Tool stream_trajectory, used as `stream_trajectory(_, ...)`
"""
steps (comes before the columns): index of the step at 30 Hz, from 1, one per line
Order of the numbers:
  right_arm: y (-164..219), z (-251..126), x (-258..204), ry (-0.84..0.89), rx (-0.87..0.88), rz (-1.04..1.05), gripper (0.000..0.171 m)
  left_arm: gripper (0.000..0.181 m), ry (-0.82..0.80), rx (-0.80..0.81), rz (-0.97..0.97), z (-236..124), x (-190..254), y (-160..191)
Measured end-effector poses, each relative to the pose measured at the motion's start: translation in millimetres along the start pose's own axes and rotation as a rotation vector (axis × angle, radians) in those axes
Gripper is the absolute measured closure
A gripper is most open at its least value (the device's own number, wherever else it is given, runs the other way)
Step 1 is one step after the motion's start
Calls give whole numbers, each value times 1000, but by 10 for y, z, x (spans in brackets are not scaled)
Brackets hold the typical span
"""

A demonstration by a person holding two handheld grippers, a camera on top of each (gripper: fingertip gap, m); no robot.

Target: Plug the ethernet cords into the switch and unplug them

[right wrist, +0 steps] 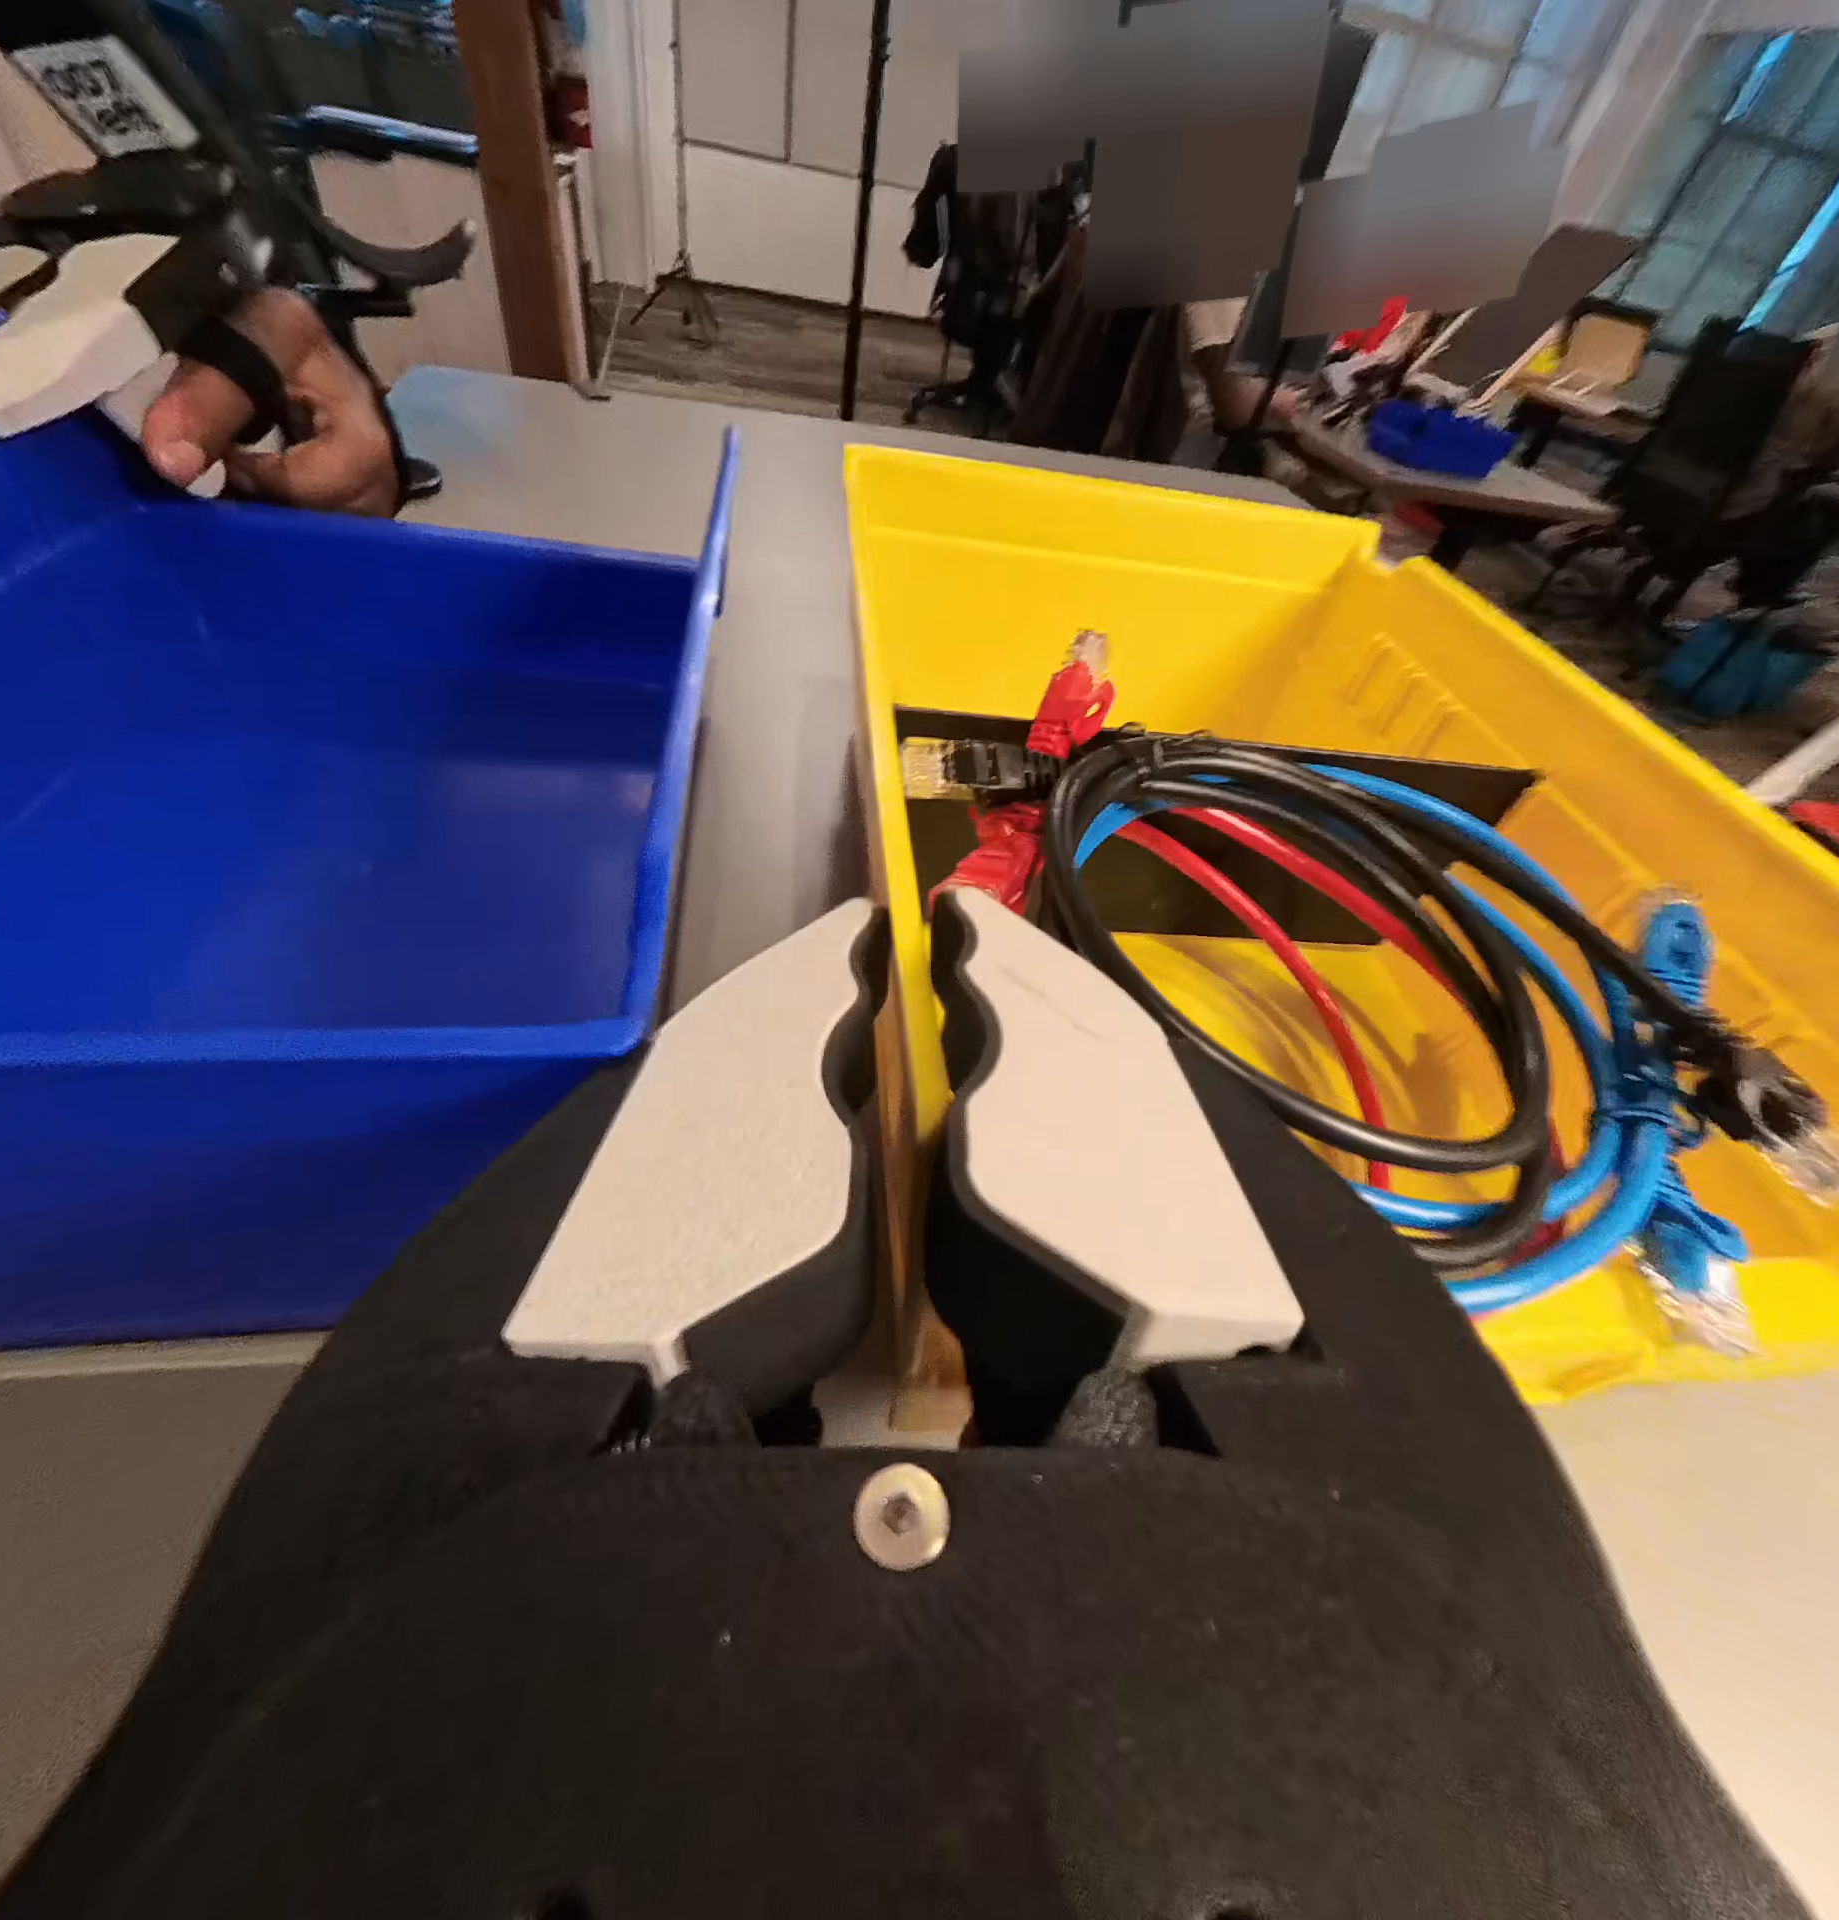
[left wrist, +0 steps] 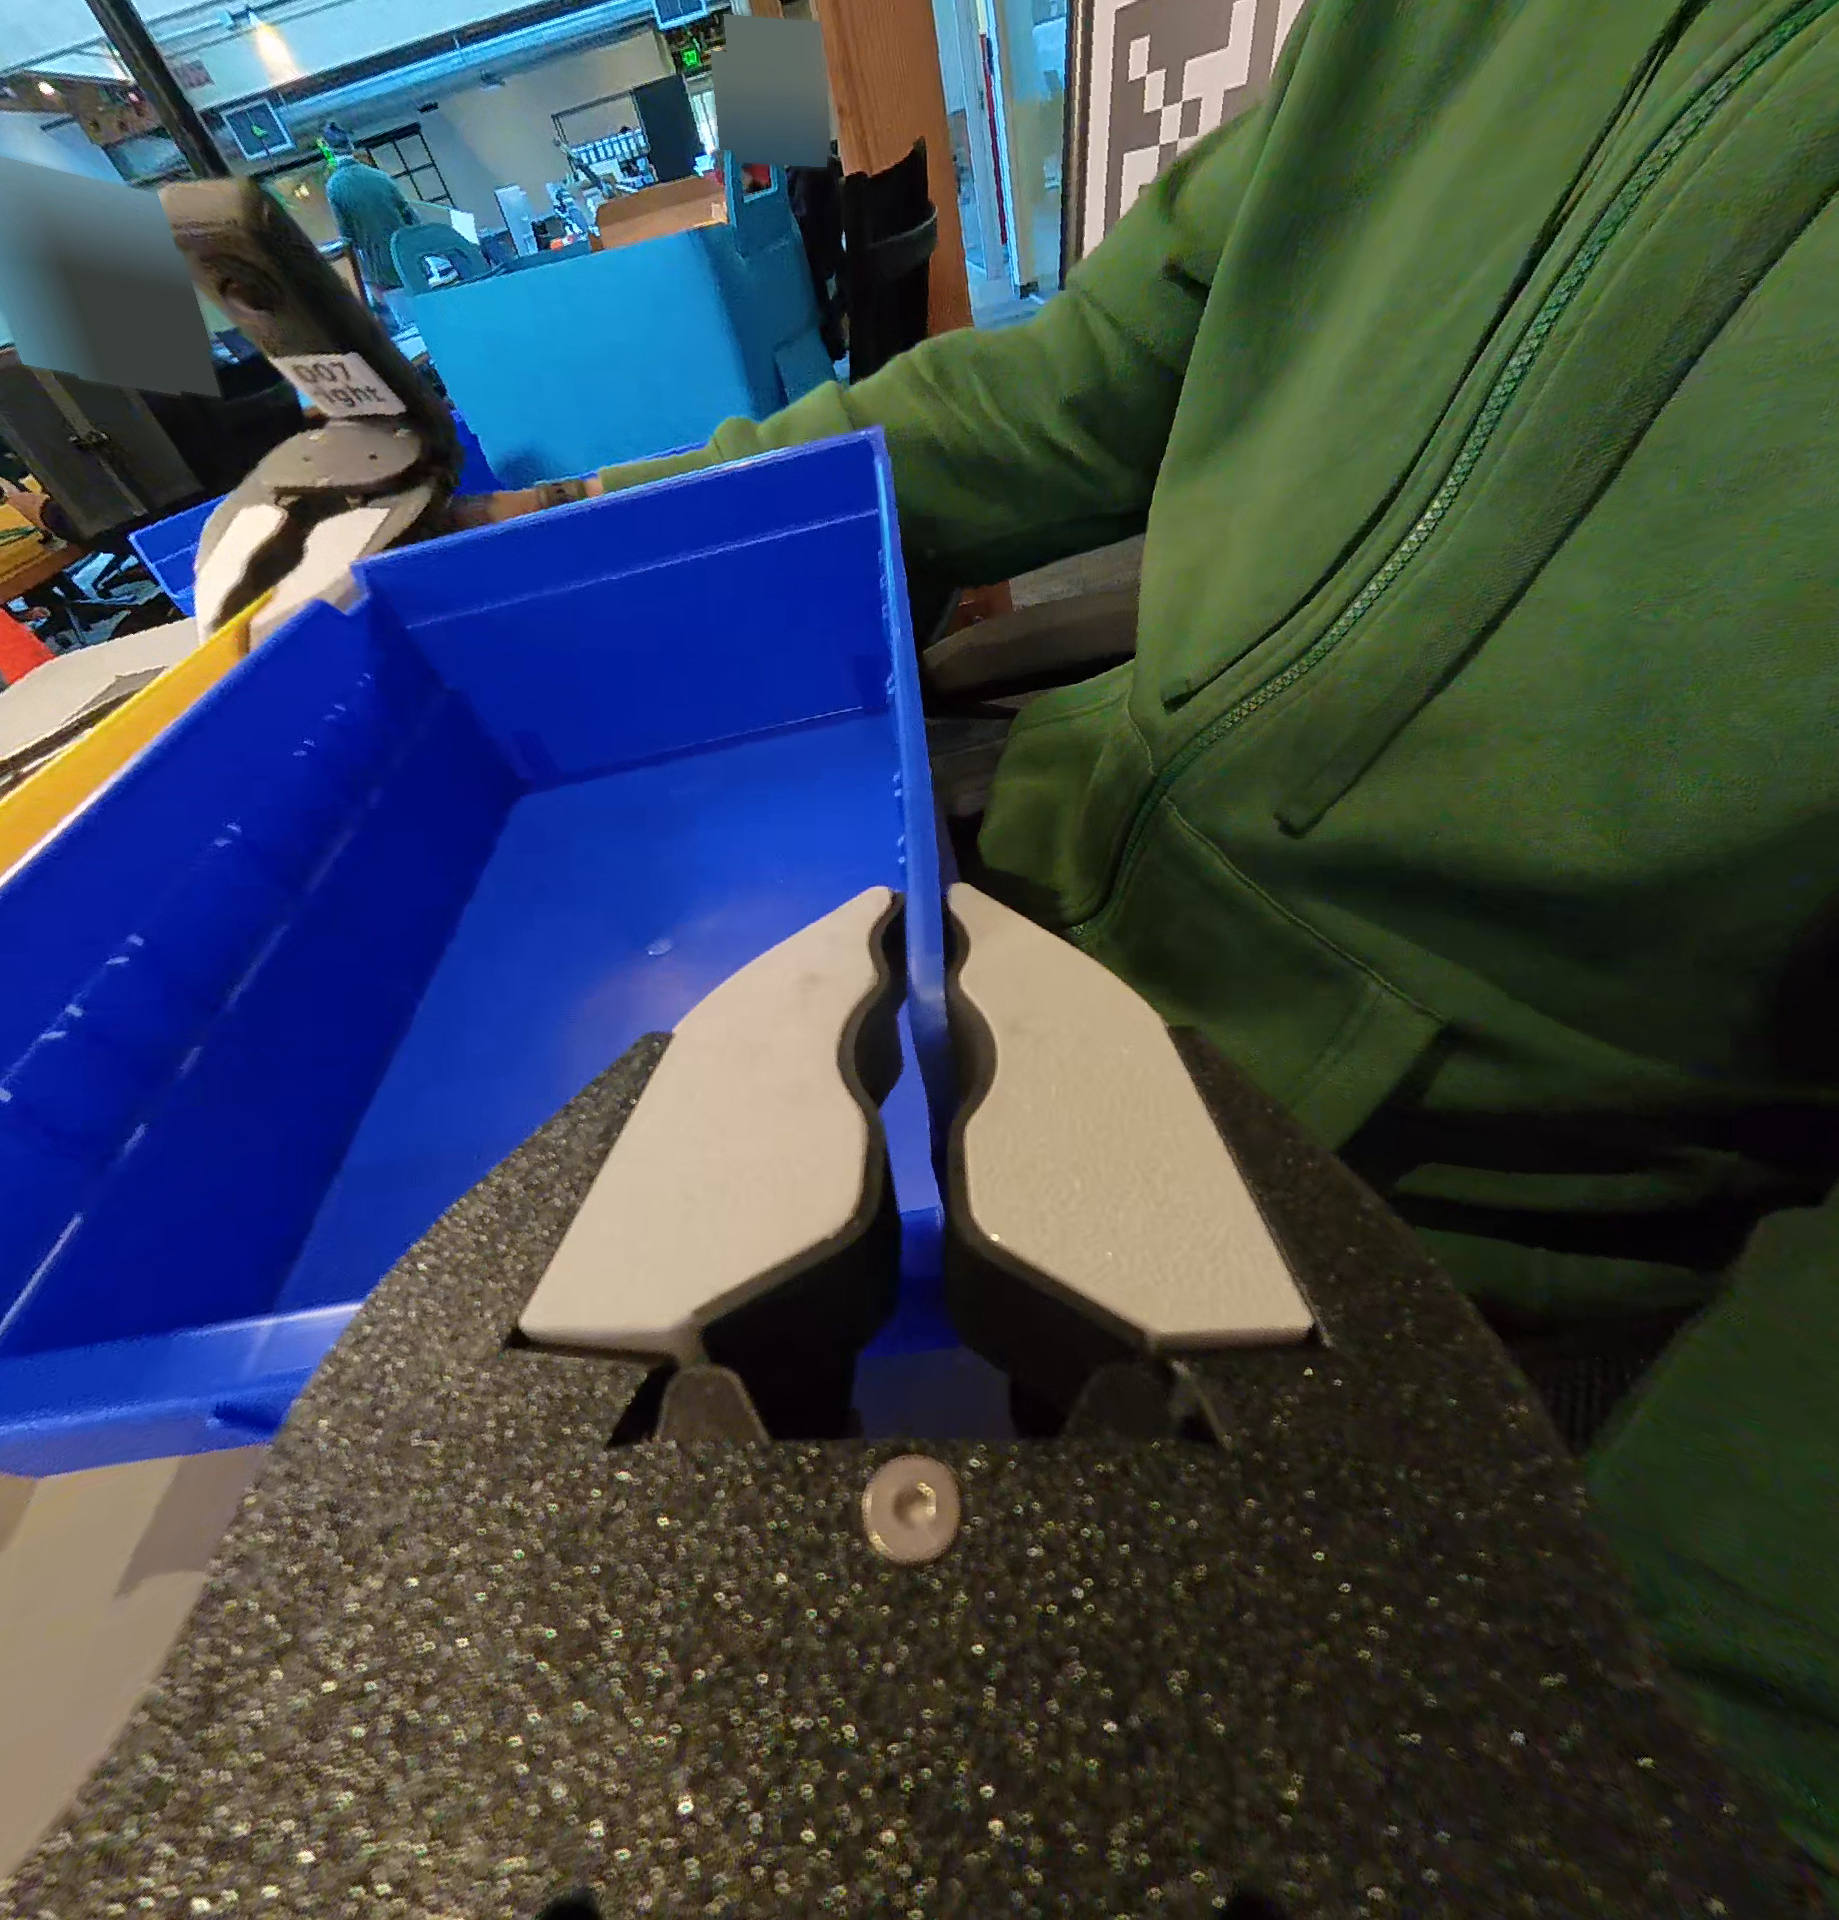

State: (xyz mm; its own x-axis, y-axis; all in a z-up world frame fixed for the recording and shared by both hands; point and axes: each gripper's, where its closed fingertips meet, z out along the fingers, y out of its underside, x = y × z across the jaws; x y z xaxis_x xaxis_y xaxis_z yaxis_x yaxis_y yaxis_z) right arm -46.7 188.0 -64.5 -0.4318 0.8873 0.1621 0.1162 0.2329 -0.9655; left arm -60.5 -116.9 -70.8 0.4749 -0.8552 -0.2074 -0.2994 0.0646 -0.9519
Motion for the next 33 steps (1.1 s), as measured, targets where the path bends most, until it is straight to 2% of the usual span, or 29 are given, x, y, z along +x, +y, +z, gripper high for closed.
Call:
stream_trajectory(4,-116,-368,76,146,28,-25,156,178,6,1,-2,4,4,-2)
stream_trajectory(7,-163,-761,166,359,-18,-64,153,178,9,2,-3,41,-2,-10)
stream_trajectory(9,-162,-1003,115,468,-36,-62,148,178,13,3,-4,99,-16,-21)
stream_trajectory(12,-97,-1349,-54,625,-23,-48,148,178,27,6,-6,241,-49,-49)
stream_trajectory(14,-106,-1513,-103,681,16,-82,154,177,43,7,-9,379,-75,-76)
stream_trajectory(17,-98,-1811,14,777,4,-29,150,177,57,11,-6,657,-142,-129)
stream_trajectory(20,-221,-2155,13,821,52,16,150,178,47,12,-1,987,-235,-187)
stream_trajectory(22,-291,-2381,-39,843,23,51,147,177,18,6,12,1225,-324,-218)
stream_trajectory(23,-345,-2475,-90,853,4,60,146,173,-17,-5,27,1349,-391,-222)
stream_trajectory(24,-417,-2540,-160,858,-13,62,146,162,-63,-18,46,1469,-472,-221)
stream_trajectory(27,-667,-2415,-529,759,-73,16,145,134,-176,-2,103,1714,-635,-288)
stream_trajectory(30,-726,-1972,-998,579,-230,-112,143,133,-205,109,110,1686,-633,-448)
stream_trajectory(33,-603,-1427,-1507,326,-366,-221,137,129,-227,291,33,1421,-670,-645)
